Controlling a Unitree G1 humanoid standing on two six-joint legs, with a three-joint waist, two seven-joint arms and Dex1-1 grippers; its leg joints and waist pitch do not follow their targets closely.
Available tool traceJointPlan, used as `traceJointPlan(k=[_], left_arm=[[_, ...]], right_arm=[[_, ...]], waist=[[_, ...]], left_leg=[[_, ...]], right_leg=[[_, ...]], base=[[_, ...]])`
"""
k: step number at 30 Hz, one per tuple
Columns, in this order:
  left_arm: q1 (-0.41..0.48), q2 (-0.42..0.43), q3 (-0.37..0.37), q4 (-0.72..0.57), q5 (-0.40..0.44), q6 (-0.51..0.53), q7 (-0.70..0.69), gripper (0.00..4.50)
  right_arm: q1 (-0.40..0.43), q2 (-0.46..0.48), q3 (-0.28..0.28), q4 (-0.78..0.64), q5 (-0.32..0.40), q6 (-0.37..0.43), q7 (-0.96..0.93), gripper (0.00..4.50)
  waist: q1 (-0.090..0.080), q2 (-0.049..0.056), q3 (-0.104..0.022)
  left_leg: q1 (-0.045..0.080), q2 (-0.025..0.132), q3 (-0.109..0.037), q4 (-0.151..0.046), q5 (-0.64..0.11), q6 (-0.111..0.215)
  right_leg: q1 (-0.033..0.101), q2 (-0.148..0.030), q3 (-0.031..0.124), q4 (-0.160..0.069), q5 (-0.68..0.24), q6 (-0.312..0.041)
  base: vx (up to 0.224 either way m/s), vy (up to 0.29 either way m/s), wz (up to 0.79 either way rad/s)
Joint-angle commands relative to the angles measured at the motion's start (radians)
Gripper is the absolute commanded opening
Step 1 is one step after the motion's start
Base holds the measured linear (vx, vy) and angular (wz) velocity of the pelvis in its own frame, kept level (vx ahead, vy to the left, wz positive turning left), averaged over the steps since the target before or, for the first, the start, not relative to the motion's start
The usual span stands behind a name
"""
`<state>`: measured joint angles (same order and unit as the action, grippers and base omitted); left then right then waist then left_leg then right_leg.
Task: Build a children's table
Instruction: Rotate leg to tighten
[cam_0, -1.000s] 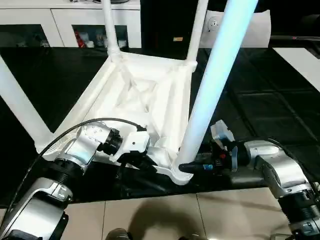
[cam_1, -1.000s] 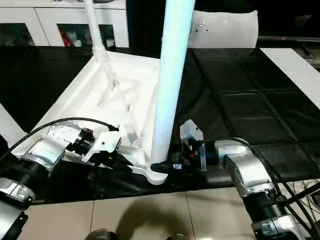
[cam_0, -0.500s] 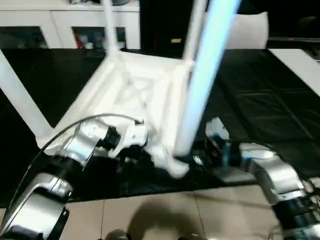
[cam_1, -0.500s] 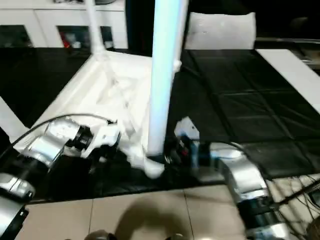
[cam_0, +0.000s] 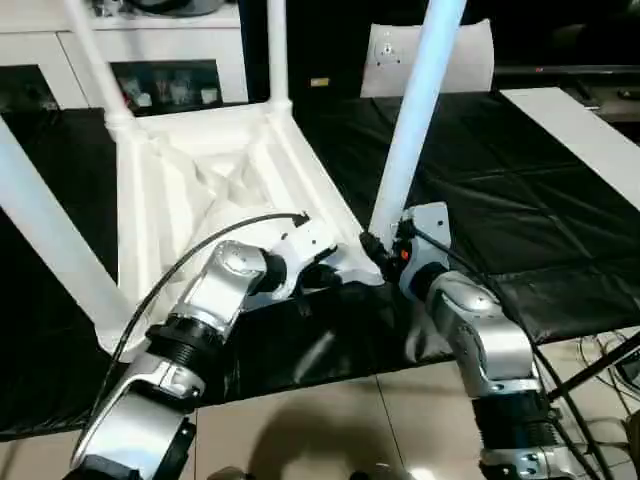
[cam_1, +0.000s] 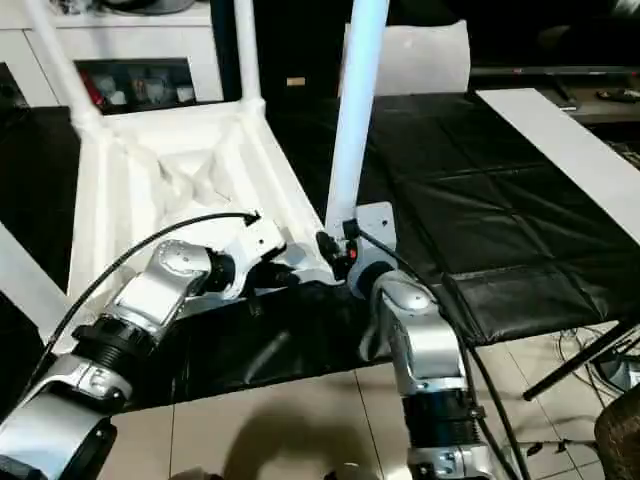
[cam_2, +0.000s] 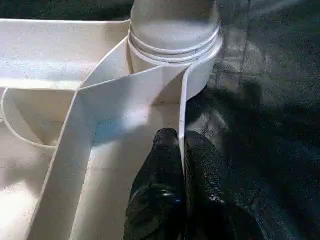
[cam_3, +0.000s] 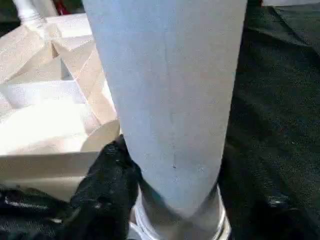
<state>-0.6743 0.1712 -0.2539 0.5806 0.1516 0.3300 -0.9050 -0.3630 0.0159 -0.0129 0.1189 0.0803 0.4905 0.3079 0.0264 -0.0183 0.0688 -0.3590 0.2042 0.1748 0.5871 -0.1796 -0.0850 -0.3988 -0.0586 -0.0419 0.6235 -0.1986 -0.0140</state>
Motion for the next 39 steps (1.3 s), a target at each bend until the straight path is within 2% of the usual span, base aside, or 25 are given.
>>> traceJointPlan(k=[1,4,5,7,10,11,13,14,15,16,18,20,21,22,23,25,26,27,29,30,35,39], left_arm=[[-0.041,-0.059,-0.011,-0.048,-0.031,-0.037,0.054,0.0],[-0.022,-0.025,-0.021,-0.059,-0.035,-0.076,-0.005,0.0],[-0.018,-0.015,-0.022,-0.054,-0.036,-0.103,-0.024,0.0],[-0.009,0.007,-0.025,-0.046,-0.046,-0.161,-0.069,0.0],[0.004,0.052,-0.034,-0.036,-0.06,-0.241,-0.155,0.0],[0.009,0.075,-0.04,-0.032,-0.064,-0.277,-0.196,0.0],[0.014,0.106,-0.048,-0.023,-0.073,-0.319,-0.262,0.0],[0.015,0.114,-0.05,-0.02,-0.077,-0.328,-0.28,0.0],[0.015,0.127,-0.054,-0.016,-0.083,-0.347,-0.311,0.0],[0.016,0.131,-0.055,-0.014,-0.084,-0.351,-0.32,0.0],[0.016,0.166,-0.067,-0.004,-0.106,-0.393,-0.418,0.0],[0.016,0.178,-0.073,-0.002,-0.11,-0.405,-0.449,0.0],[0.016,0.187,-0.077,-0.002,-0.112,-0.413,-0.47,0.0],[0.014,0.204,-0.089,0.003,-0.116,-0.437,-0.515,0.0],[0.011,0.218,-0.101,0.008,-0.121,-0.457,-0.563,0.0],[0.01,0.22,-0.104,0.01,-0.123,-0.464,-0.577,0.0],[0.007,0.222,-0.106,0.014,-0.124,-0.47,-0.593,0.0],[0.004,0.224,-0.109,0.018,-0.124,-0.48,-0.604,0.0],[-0.005,0.226,-0.117,0.034,-0.119,-0.503,-0.622,0.0],[-0.008,0.227,-0.12,0.041,-0.119,-0.513,-0.629,0.0],[-0.018,0.229,-0.121,0.062,-0.126,-0.54,-0.655,0.0],[-0.021,0.236,-0.115,0.073,-0.13,-0.547,-0.661,0.0]], right_arm=[[0.007,0.063,0.133,0.01,0.07,0.023,0.095,2.84],[0.022,0.011,0.135,-0.007,0.061,-0.022,0.151,3.09],[0.023,-0.01,0.136,-0.008,0.054,-0.04,0.17,3.14],[0.026,-0.06,0.141,-0.007,0.047,-0.084,0.227,3.33],[0.024,-0.131,0.13,-0.009,0.061,-0.122,0.33,3.64],[0.022,-0.168,0.132,-0.008,0.062,-0.144,0.381,3.71],[0.018,-0.226,0.134,-0.002,0.067,-0.172,0.461,3.9],[0.016,-0.243,0.134,0.001,0.07,-0.178,0.486,3.9],[0.014,-0.268,0.135,0.005,0.076,-0.186,0.529,4.15],[0.014,-0.275,0.136,0.005,0.078,-0.187,0.54,4.15],[0.008,-0.346,0.149,0.015,0.102,-0.21,0.667,4.29],[0.008,-0.367,0.155,0.017,0.108,-0.221,0.711,4.29],[0.007,-0.38,0.158,0.021,0.111,-0.236,0.738,4.29],[0.004,-0.403,0.164,0.037,0.118,-0.274,0.789,4.29],[-0.005,-0.43,0.171,0.053,0.147,-0.266,0.872,4.29],[-0.008,-0.439,0.174,0.058,0.156,-0.262,0.899,4.29],[-0.014,-0.448,0.179,0.065,0.165,-0.257,0.931,4.13],[-0.019,-0.455,0.183,0.071,0.172,-0.253,0.957,3.96],[-0.031,-0.47,0.195,0.082,0.186,-0.244,1.003,3.96],[-0.035,-0.475,0.2,0.086,0.19,-0.244,1.017,3.72],[-0.066,-0.487,0.212,0.119,0.208,-0.244,1.08,3.43],[-0.079,-0.486,0.219,0.126,0.218,-0.228,1.112,3.04]], waist=[[0.002,0.004,-0.06],[0.004,0.003,-0.061],[0.003,-0.001,-0.061],[0.006,0.002,-0.063],[0.005,0.001,-0.065],[0.008,0.008,-0.065],[0.009,0.003,-0.067],[0.009,0.004,-0.066],[0.011,0.004,-0.066],[0.015,0.005,-0.067],[0.025,0.003,-0.066],[0.031,0.005,-0.065],[0.032,-0.007,-0.063],[0.036,-0.001,-0.064],[0.036,-0.004,-0.063],[0.04,-0.005,-0.06],[0.042,-0.003,-0.061],[0.046,-0.007,-0.061],[0.051,-0.01,-0.062],[0.055,-0.009,-0.063],[0.058,-0.012,-0.065],[0.059,-0.014,-0.066]], left_leg=[[0.002,0.015,-0.007,-0.07,-0.197,0.011],[0.0,0.015,-0.005,-0.068,-0.179,0.022],[-0.002,0.015,-0.004,-0.068,-0.169,0.027],[-0.003,0.016,-0.005,-0.066,-0.156,0.032],[-0.007,0.015,-0.003,-0.063,-0.134,0.051],[-0.006,0.016,-0.004,-0.062,-0.127,0.057],[-0.003,0.019,-0.001,-0.059,-0.111,0.073],[-0.004,0.019,0.0,-0.059,-0.112,0.076],[-0.003,0.02,-0.001,-0.06,-0.112,0.077],[0.003,0.023,0.001,-0.059,-0.115,0.084],[0.004,0.027,0.0,-0.061,-0.111,0.088],[0.005,0.029,0.002,-0.06,-0.107,0.092],[0.003,0.029,0.003,-0.061,-0.109,0.093],[0.004,0.03,0.001,-0.06,-0.111,0.092],[0.003,0.031,0.002,-0.06,-0.121,0.092],[0.003,0.032,0.003,-0.06,-0.121,0.093],[0.003,0.032,0.003,-0.059,-0.12,0.094],[0.003,0.032,0.004,-0.059,-0.118,0.096],[0.003,0.032,0.005,-0.058,-0.114,0.097],[0.004,0.032,0.005,-0.057,-0.111,0.096],[0.002,0.033,0.004,-0.057,-0.099,0.093],[0.001,0.032,0.004,-0.055,-0.089,0.097]], right_leg=[[0.044,-0.064,0.046,-0.093,-0.215,-0.167],[0.048,-0.065,0.046,-0.091,-0.172,-0.176],[0.05,-0.064,0.046,-0.089,-0.156,-0.181],[0.052,-0.066,0.045,-0.088,-0.14,-0.185],[0.056,-0.064,0.045,-0.082,-0.087,-0.2],[0.057,-0.066,0.044,-0.081,-0.08,-0.207],[0.056,-0.063,0.044,-0.076,-0.017,-0.228],[0.056,-0.064,0.044,-0.073,-0.014,-0.234],[0.057,-0.064,0.043,-0.074,-0.017,-0.237],[0.052,-0.066,0.044,-0.074,-0.021,-0.244],[0.052,-0.067,0.043,-0.071,-0.024,-0.251],[0.049,-0.067,0.043,-0.068,-0.008,-0.257],[0.049,-0.068,0.043,-0.068,-0.01,-0.257],[0.05,-0.072,0.042,-0.066,-0.02,-0.258],[0.05,-0.073,0.041,-0.067,-0.033,-0.259],[0.048,-0.072,0.04,-0.067,-0.045,-0.259],[0.049,-0.073,0.04,-0.066,-0.044,-0.261],[0.049,-0.073,0.04,-0.066,-0.045,-0.261],[0.048,-0.074,0.04,-0.067,-0.05,-0.26],[0.048,-0.074,0.039,-0.066,-0.056,-0.259],[0.049,-0.075,0.039,-0.062,-0.053,-0.258],[0.05,-0.074,0.038,-0.061,-0.039,-0.26]], base=[[0.0,0.0,0.0],[0.0,0.0,0.0],[0.0,0.0,0.0],[0.0,0.0,0.0],[0.0,0.0,0.0],[0.0,0.0,0.0],[0.0,0.0,0.0],[0.0,0.0,0.0],[0.0,0.0,0.0],[0.0,0.0,0.0],[0.0,0.0,0.0],[0.0,0.0,0.0],[0.0,0.0,0.0],[0.0,0.0,0.0],[0.0,0.0,0.0],[0.0,0.0,0.0],[0.0,0.0,0.0],[0.0,0.0,0.0],[0.0,0.0,0.0],[0.0,0.0,0.0],[0.0,0.0,0.0],[0.0,0.0,0.0]])
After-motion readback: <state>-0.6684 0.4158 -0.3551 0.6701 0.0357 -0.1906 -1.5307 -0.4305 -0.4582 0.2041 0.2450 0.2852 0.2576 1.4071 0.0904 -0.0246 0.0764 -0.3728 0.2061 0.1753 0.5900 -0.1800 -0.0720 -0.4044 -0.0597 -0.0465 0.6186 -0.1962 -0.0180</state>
